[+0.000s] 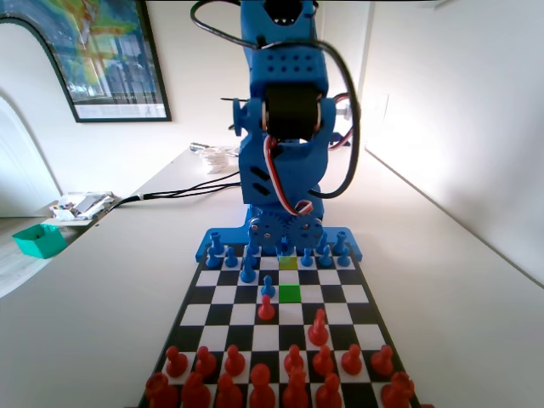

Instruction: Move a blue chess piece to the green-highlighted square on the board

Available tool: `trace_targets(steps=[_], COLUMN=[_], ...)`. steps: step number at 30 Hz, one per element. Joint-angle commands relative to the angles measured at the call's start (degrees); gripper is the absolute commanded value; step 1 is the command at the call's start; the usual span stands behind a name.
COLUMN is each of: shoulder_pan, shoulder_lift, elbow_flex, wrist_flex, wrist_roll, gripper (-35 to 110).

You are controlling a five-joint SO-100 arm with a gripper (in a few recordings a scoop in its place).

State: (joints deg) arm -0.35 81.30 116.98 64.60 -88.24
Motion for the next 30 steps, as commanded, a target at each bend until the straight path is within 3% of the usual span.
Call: trace_targets(steps=[1,13,30], shoulder_pan=[-0.5,-0.5,-1.7], shoulder_lift=[-0.9,-8.0,-7.1], elbow_flex=[-6.2,-15.1,-7.3], wrist_flex=[2.4,1.7,-6.6], wrist_roll=[1.4,4.5,5.4], gripper=[1,1,1])
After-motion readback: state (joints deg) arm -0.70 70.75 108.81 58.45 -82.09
